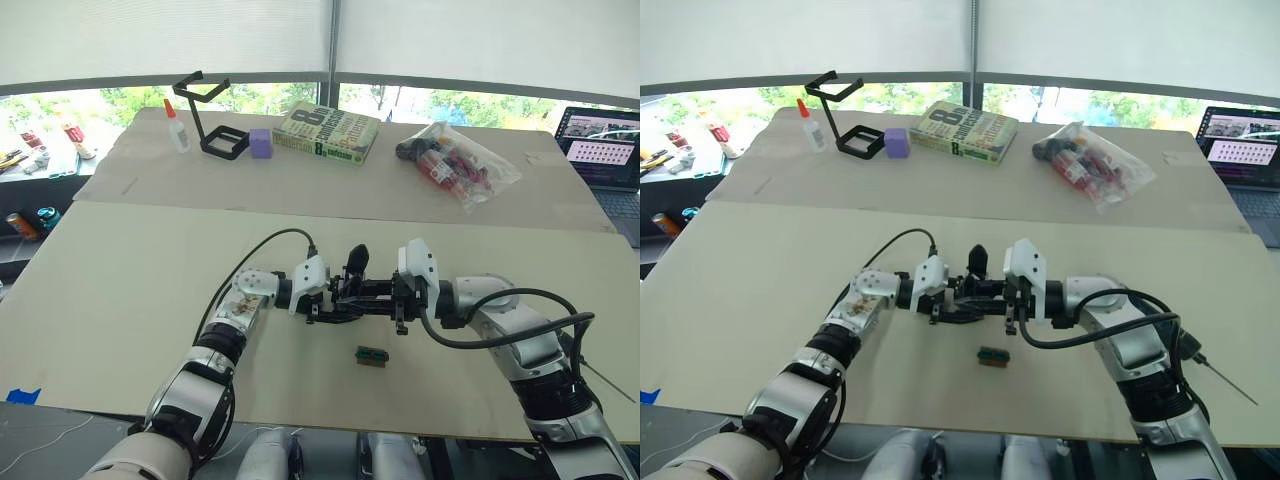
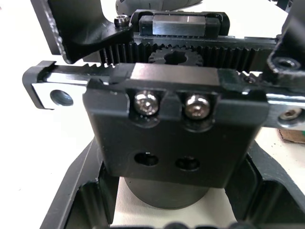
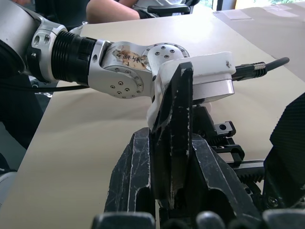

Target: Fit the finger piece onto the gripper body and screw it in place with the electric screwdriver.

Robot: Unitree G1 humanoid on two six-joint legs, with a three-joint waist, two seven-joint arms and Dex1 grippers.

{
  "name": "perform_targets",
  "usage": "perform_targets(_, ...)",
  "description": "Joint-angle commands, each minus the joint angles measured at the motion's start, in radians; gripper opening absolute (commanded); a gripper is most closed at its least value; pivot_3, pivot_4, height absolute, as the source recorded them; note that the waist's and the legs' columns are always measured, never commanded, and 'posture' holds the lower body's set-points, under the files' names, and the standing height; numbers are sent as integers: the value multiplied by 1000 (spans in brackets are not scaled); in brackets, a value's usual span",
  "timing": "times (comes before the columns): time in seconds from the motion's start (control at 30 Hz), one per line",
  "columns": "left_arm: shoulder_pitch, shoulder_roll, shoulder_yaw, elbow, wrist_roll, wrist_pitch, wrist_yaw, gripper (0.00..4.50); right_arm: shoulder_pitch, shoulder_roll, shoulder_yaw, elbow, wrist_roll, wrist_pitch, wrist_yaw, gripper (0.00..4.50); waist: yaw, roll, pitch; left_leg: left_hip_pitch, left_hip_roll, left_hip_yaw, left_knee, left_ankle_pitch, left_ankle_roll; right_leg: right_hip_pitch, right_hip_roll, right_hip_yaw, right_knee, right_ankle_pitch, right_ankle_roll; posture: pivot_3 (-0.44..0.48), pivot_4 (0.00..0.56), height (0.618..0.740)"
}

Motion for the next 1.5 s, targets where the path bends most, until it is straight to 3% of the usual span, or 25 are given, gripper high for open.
perform_targets(0.03, 25, 13, -23, -2, 28, 11, -12, 2371, 0, -7, 0, 8, -22, -14, 8, 410, 0, 0, 0, 0, 0, 0, 0, 0, 0, 0, 0, 0, 0, 0, 0, 0, 150, 740)
perform_targets(0.67, 36, 7, -32, 0, 32, 7, -4, 2371, -26, -43, 25, 30, -53, 57, 18, 410, 0, 0, -1, 3, 0, 0, 0, 0, 0, 2, -1, 0, -1, 0, 0, 0, 150, 740)
perform_targets(1.07, 54, 13, -34, -29, 29, 26, -5, 2371, -38, -27, -84, 0, 38, -11, 65, 410, -1, 0, -1, 2, 0, 0, -1, 0, 0, 1, -1, 0, 0, 0, 0, 0, 150, 740)
perform_targets(1.5, 66, 19, -35, -51, 29, 48, -7, 2371, -35, 17, -10, 10, -27, -1, 37, 410, -2, 0, -1, 1, 0, 0, -1, 0, 0, 1, -1, 0, 0, 0, 0, 0, 150, 740)
